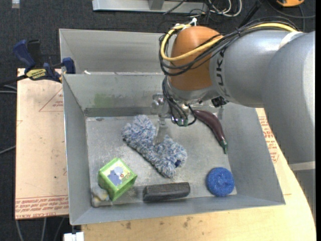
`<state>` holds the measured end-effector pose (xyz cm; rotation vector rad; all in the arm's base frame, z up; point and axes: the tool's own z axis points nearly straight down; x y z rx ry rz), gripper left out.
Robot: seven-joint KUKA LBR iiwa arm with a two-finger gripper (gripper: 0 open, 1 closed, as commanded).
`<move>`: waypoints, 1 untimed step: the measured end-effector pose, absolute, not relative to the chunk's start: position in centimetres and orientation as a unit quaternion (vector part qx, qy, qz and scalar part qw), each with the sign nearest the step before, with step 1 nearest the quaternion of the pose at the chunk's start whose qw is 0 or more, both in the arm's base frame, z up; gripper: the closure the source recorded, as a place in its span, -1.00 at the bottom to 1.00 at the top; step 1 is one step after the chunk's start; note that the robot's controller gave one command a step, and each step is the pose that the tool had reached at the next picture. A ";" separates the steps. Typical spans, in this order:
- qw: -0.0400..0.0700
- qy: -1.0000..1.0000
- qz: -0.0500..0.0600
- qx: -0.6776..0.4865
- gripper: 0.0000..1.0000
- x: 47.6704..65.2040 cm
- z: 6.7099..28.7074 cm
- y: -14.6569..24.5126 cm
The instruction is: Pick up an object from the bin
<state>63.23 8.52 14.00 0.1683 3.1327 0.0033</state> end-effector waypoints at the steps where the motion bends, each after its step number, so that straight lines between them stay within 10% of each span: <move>1: -0.002 0.999 0.000 0.054 -1.00 63.2 11.9 9.3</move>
Offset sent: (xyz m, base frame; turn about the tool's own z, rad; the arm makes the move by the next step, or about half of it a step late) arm -0.0082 0.0088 -0.0069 0.1855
